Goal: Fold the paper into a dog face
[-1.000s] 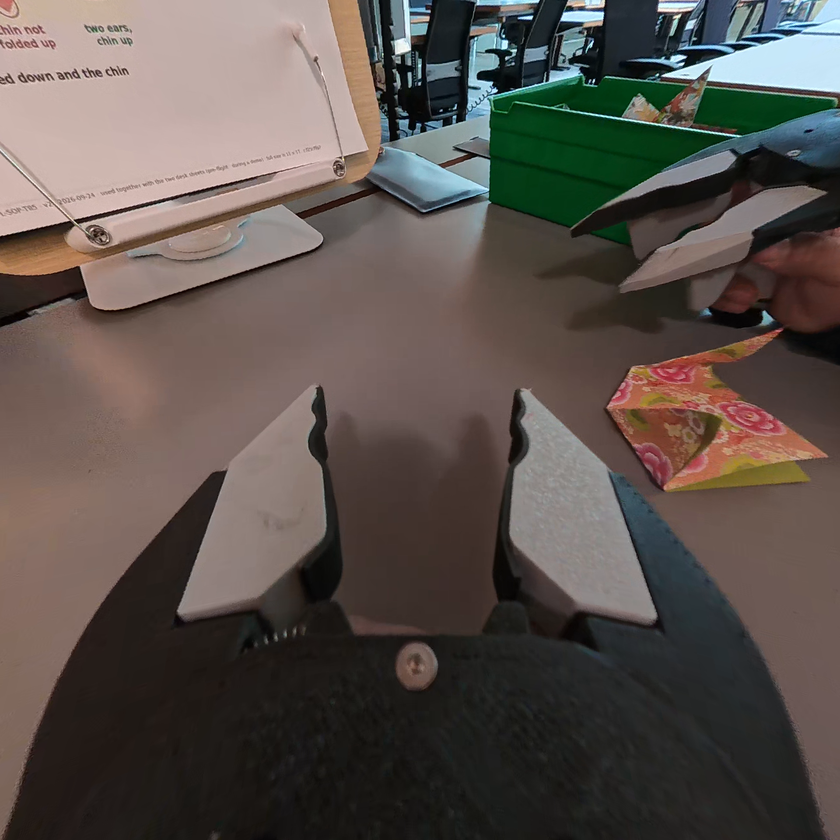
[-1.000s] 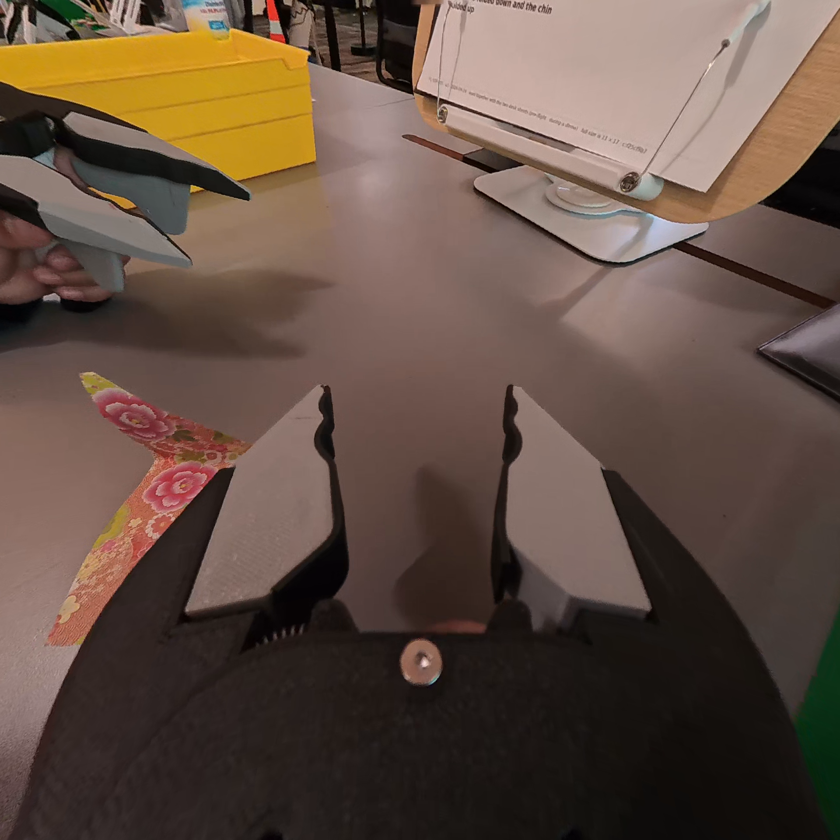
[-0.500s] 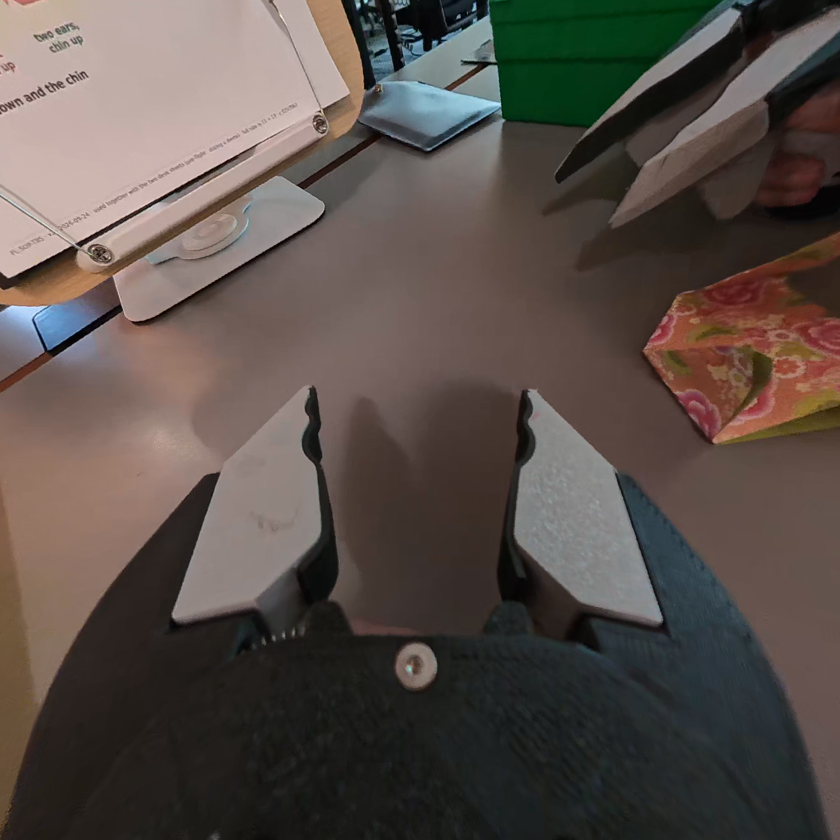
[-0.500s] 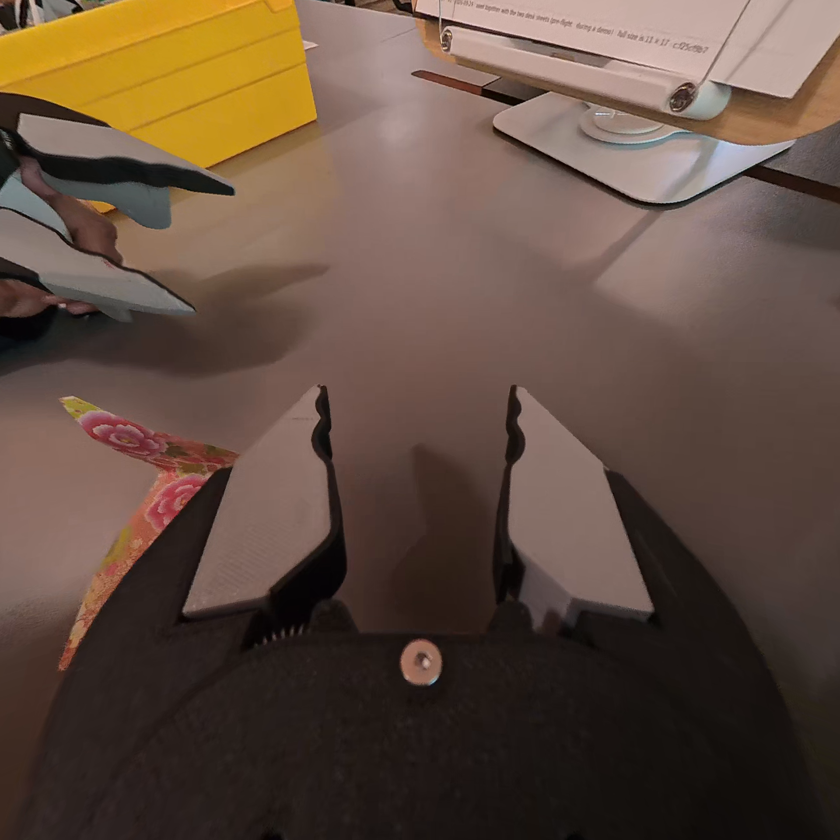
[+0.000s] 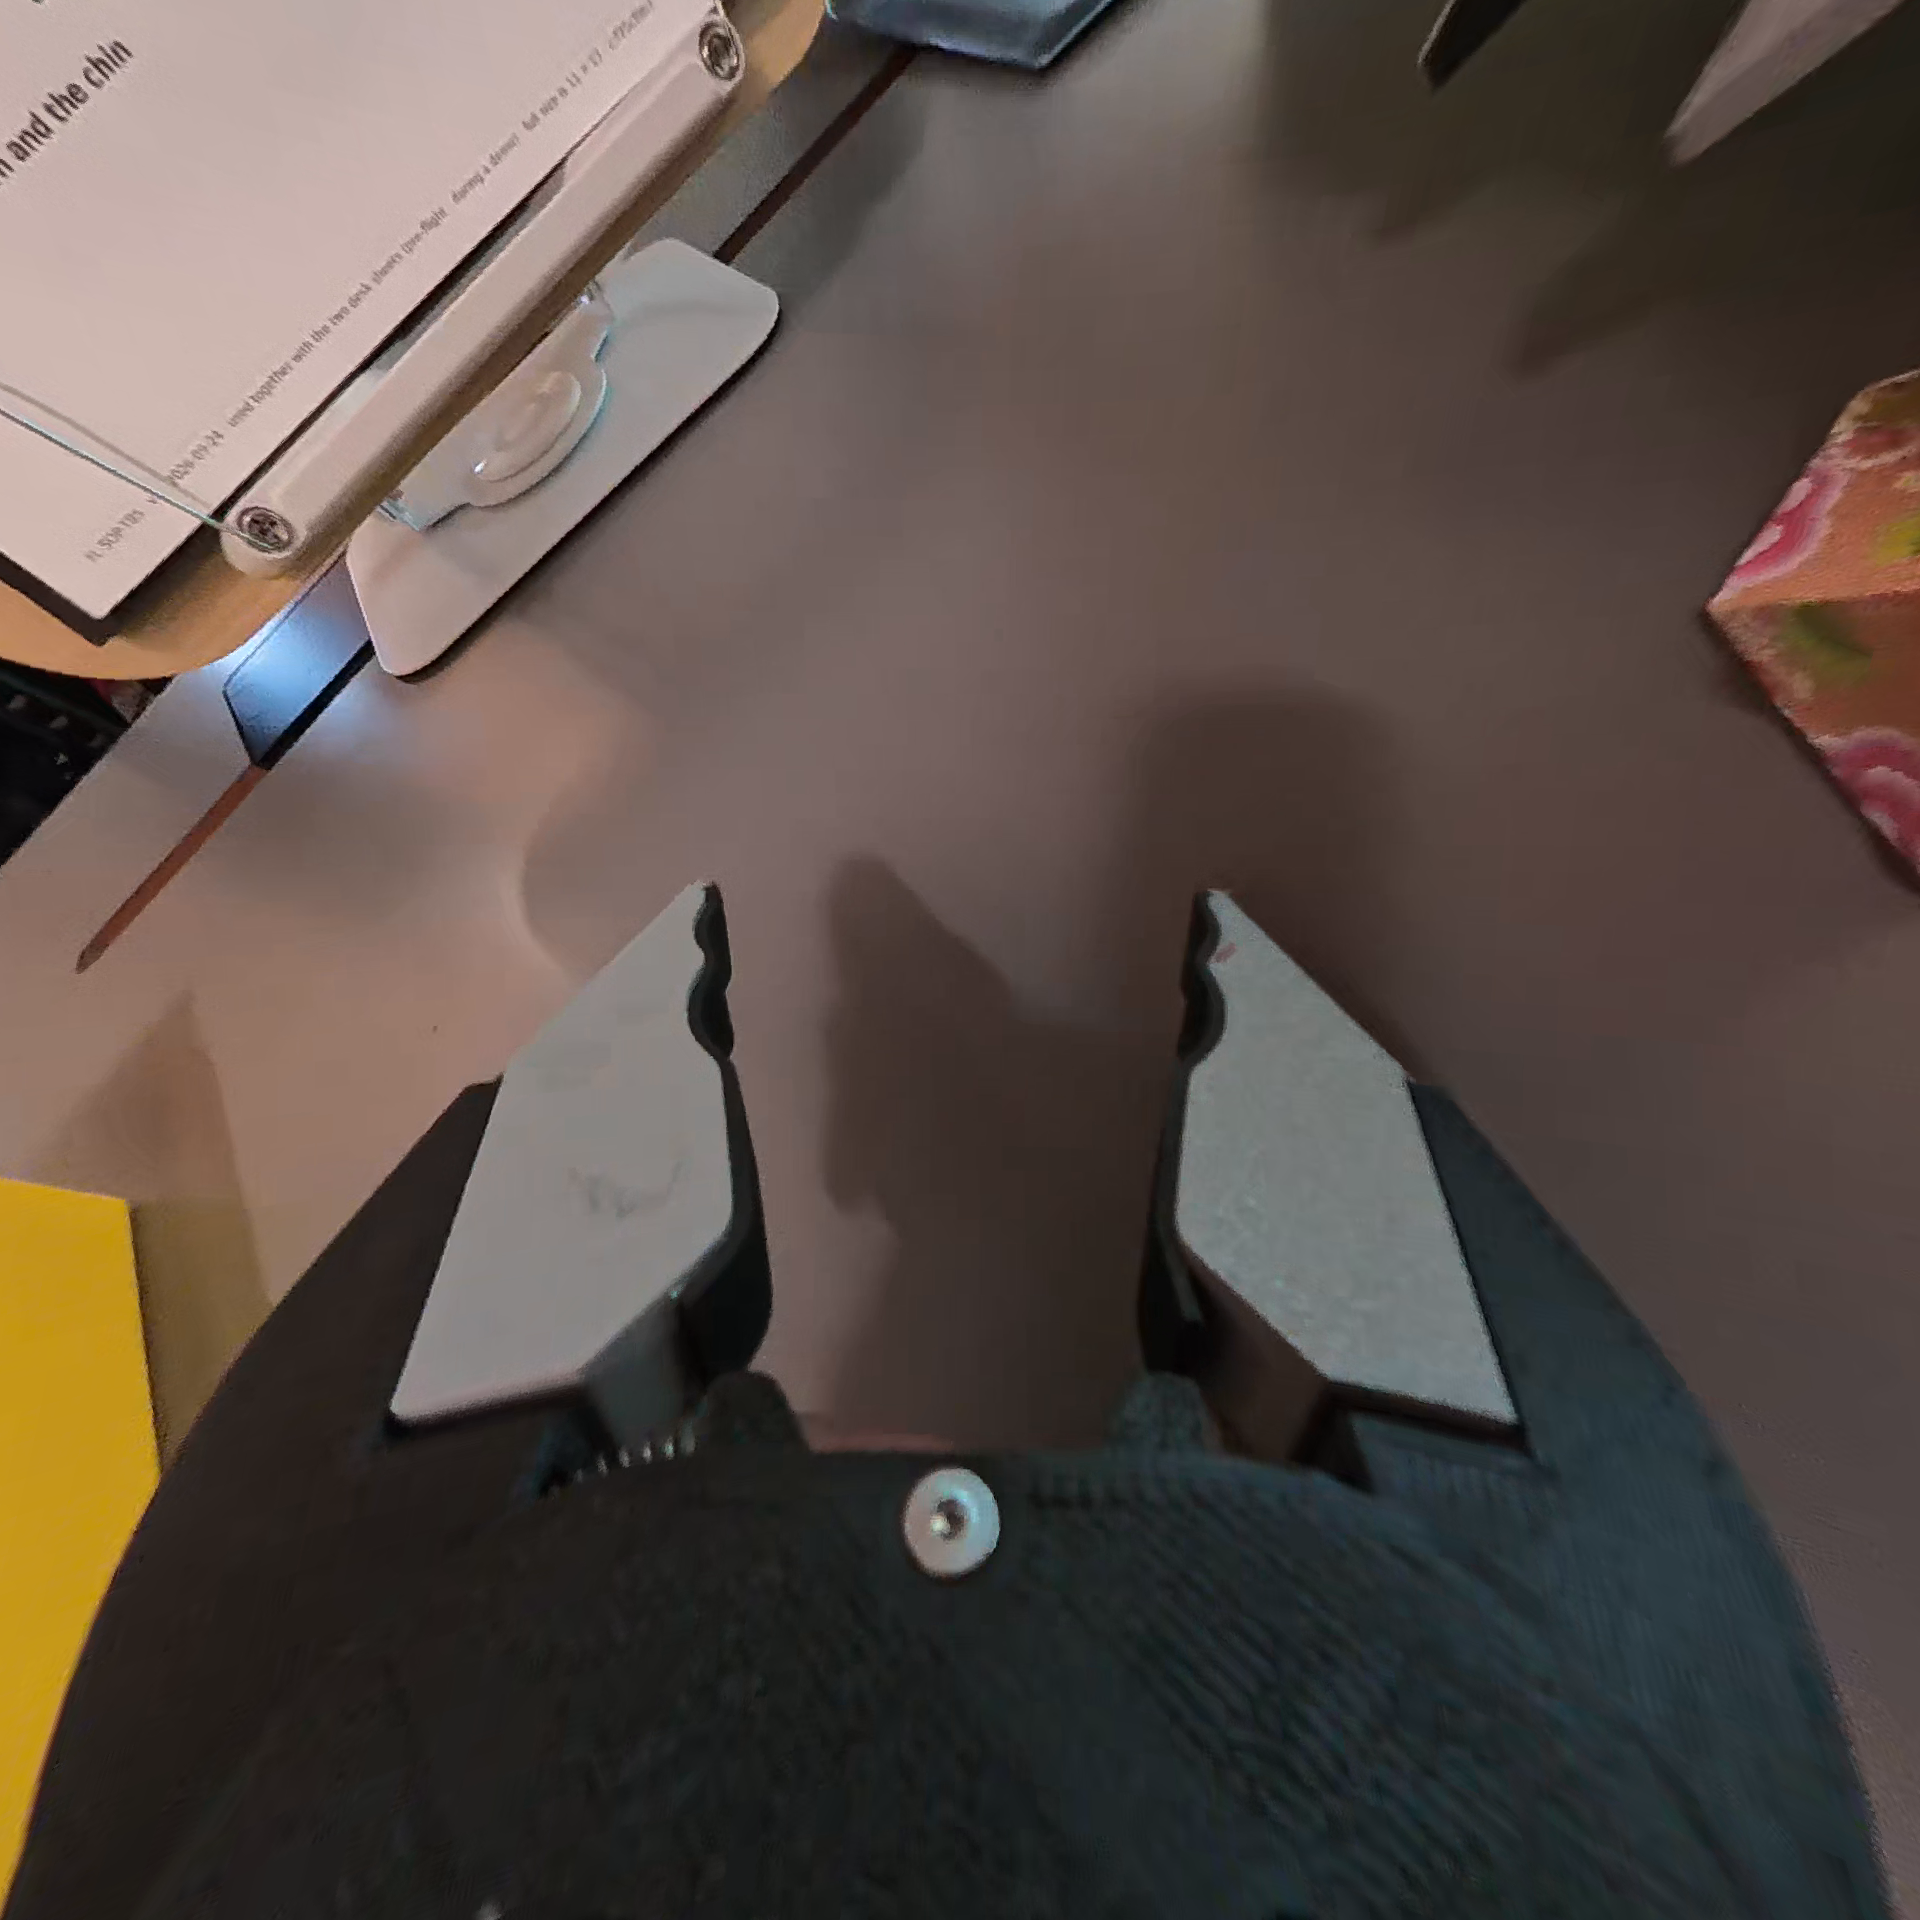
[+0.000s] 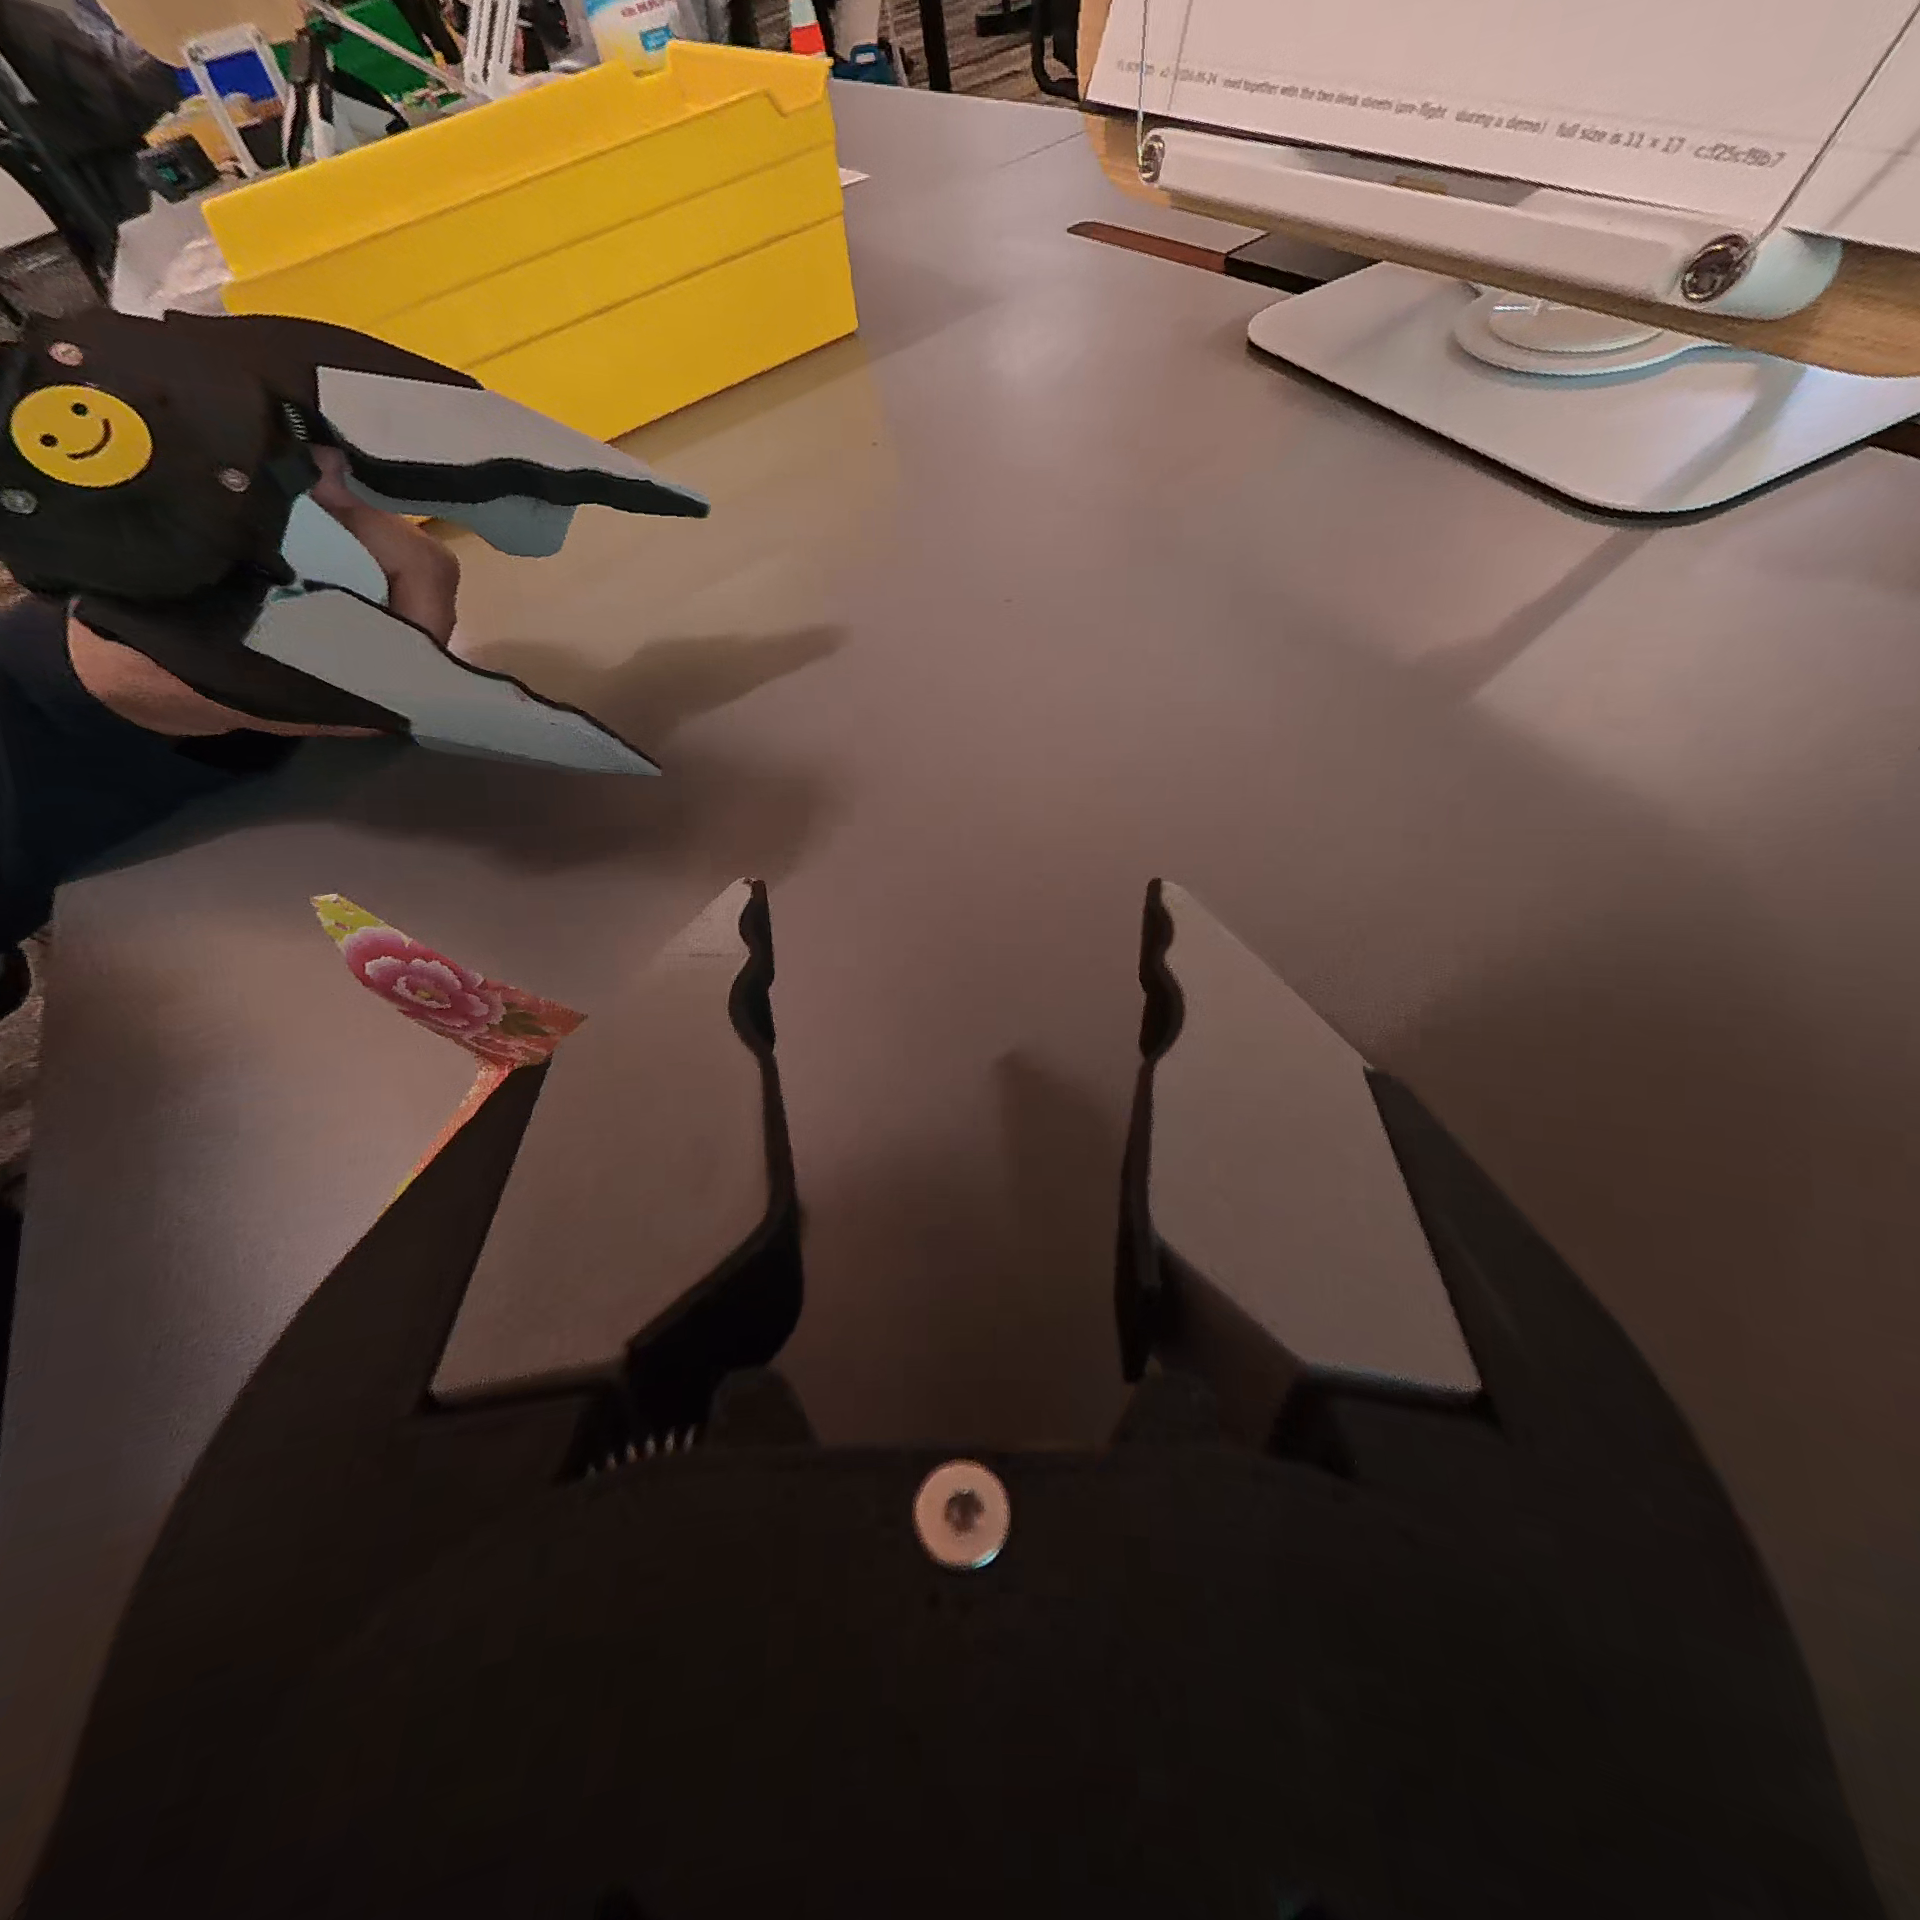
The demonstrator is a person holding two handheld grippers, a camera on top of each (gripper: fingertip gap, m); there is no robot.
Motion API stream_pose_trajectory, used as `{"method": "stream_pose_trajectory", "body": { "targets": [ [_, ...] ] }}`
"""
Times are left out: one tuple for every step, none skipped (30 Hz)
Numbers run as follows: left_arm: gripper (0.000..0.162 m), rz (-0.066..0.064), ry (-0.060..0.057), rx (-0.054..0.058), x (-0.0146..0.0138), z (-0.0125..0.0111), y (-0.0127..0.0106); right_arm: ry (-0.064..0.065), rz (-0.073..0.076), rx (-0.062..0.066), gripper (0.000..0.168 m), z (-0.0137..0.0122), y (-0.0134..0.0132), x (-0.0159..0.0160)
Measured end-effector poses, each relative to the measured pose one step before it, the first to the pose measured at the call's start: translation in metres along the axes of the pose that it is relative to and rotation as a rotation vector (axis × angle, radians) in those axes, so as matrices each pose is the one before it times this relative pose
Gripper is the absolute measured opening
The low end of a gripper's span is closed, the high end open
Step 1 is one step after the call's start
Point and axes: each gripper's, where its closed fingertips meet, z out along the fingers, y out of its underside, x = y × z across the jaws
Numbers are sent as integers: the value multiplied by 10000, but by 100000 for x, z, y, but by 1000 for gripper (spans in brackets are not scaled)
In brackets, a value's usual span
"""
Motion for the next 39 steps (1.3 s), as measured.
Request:
{"method": "stream_pose_trajectory", "body": {
  "targets": [
    [87, -35, 71, -99, 29, 181, 88, 6, 10, 19, 68, -9, -23, 30],
    [90, -59, 41, -73, -14, 103, 69, -21, 10, 22, 68, -29, -28, -12],
    [93, -20, -29, 9, -41, -20, -14, -25, 1, 46, 69, -36, -69, -35],
    [93, 17, -79, 111, -75, -128, -132, -69, -19, 105, 69, -51, -172, -156],
    [93, 13, -118, 147, -126, -172, -181, -145, -44, 145, 70, -21, -239, -318],
    [92, -17, -89, 129, -113, -139, -154, -140, -92, 87, 70, 25, -196, -371],
    [91, -69, -31, 70, -114, -76, -76, -27, -171, 29, 70, 44, -154, -254],
    [92, -118, 8, 18, -111, -17, -8, 103, -253, 64, 70, 15, -188, -111],
    [96, -151, 67, 24, -69, -6, -19, 189, -300, 103, 71, 14, -212, 3],
    [102, -144, 109, 15, -25, -13, -7, 220, -320, 64, 72, 7, -144, 90],
    [109, -126, 37, -26, -86, 19, 49, 239, -305, -17, 73, -12, -1, 186],
    [113, -83, 8, 24, -72, -23, -26, 275, -244, -66, 73, -36, 93, 307],
    [114, -37, -66, 97, -109, -94, -110, 262, -162, -61, 74, -67, 115, 336],
    [113, 20, -72, 108, -60, -120, -137, 186, -93, -34, 74, -110, 73, 289],
    [112, 76, -65, 61, -3, -67, -72, 116, -21, 9, 74, -148, 13, 232],
    [112, 110, -57, 3, 52, -5, -16, 53, 36, 78, 74, -191, -102, 145],
    [112, 146, -22, -27, 124, 30, 20, 18, 58, 127, 74, -214, -185, 82],
    [112, 157, -63, -48, 96, 67, 35, 14, 44, 116, 74, -221, -175, 77],
    [112, 173, -72, -54, 94, 62, 39, 34, 10, 72, 74, -222, -128, 100],
    [112, 177, -66, -69, 110, 89, 64, 56, -20, 60, 74, -198, -114, 123],
    [112, 168, -69, -83, 103, 96, 71, 64, -27, 46, 74, -167, -98, 131],
    [112, 161, -47, -81, 112, 91, 79, 49, -11, 27, 74, -138, -74, 100],
    [112, 158, -16, -66, 145, 89, 54, 2, 8, 31, 74, -106, -88, 11],
    [111, 151, 3, -48, 164, 72, 36, -20, -10, 47, 74, -79, -130, -66],
    [112, 121, 3, -43, 136, 69, 20, 21, -61, 39, 74, -46, -135, -43],
    [111, 38, 78, -1, 144, 62, -38, 40, -107, -2, 73, -14, -47, -6],
    [112, -49, 212, 4, 213, 54, -33, 19, -128, -52, 73, 38, 40, -13],
    [115, -143, 227, -26, 129, 81, 13, 32, -121, -93, 74, 63, 104, 29],
    [119, -212, 188, -57, -5, 118, 70, 37, -86, -88, 74, 74, 87, 63],
    [122, -241, 157, -44, -63, 88, 55, -21, -30, -41, 75, 48, 33, -17],
    [124, -220, 126, 55, -68, -25, -68, -81, 15, 5, 76, 5, -37, -100],
    [123, -184, 44, 191, -117, -160, -251, -105, 20, 45, 78, -76, -102, -145],
    [122, -161, 40, 289, -55, -295, -362, -93, -14, 88, 78, -156, -188, -162],
    [119, -190, 105, 379, 47, -417, -497, -91, -58, 131, 78, -228, -287, -157],
    [116, -242, 276, 474, 315, -557, -617, -118, -76, 180, 78, -325, -387, -204],
    [113, -286, 634, 525, 860, -681, -715, -185, -78, 227, 78, -422, -491, -312],
    [109, -198, 1055, 557, 1619, -848, -874, -233, -87, 254, 78, -508, -544, -439],
    [100, 163, 1034, 508, 1961, -939, -1032, -213, -81, 264, 76, -573, -543, -461],
    [94, 560, 598, 416, 1769, -890, -1120, -242, -28, 257, 75, -615, -489, -589]
  ]
}}
